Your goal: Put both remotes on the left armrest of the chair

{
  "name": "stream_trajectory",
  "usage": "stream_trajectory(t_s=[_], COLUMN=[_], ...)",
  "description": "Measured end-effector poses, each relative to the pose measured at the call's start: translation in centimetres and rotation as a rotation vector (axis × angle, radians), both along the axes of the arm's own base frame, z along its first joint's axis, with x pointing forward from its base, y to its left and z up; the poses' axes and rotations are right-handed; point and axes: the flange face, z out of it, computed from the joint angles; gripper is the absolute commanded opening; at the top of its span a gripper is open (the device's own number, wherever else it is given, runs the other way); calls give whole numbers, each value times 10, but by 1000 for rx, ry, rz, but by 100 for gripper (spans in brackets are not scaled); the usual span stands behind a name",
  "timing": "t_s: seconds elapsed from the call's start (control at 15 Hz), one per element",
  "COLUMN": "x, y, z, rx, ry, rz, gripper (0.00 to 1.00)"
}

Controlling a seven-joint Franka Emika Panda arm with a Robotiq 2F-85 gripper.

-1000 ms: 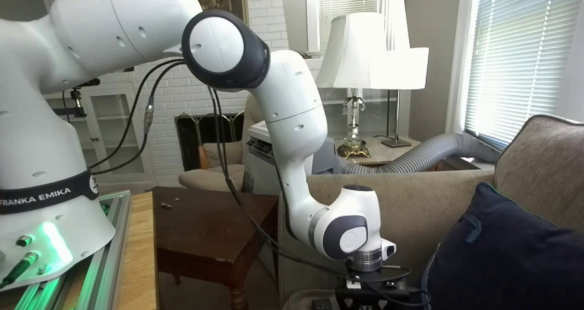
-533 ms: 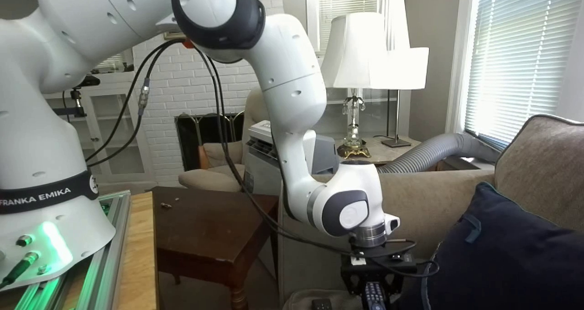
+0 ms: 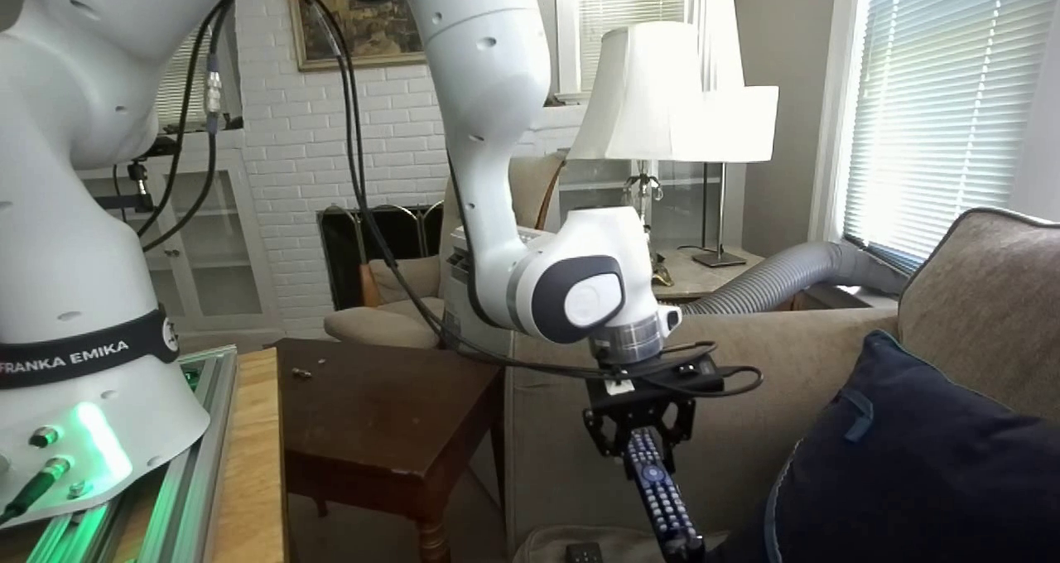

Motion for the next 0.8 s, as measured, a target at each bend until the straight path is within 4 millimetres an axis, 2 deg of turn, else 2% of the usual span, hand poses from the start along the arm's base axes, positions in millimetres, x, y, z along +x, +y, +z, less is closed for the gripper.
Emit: stream_trajectory(t_s=[0.47, 0.8], x=[-35, -40], y=[77, 129], z=[65, 105], rx=[66, 105], ry=[-51, -94], rz=[91, 116], gripper=[28, 28])
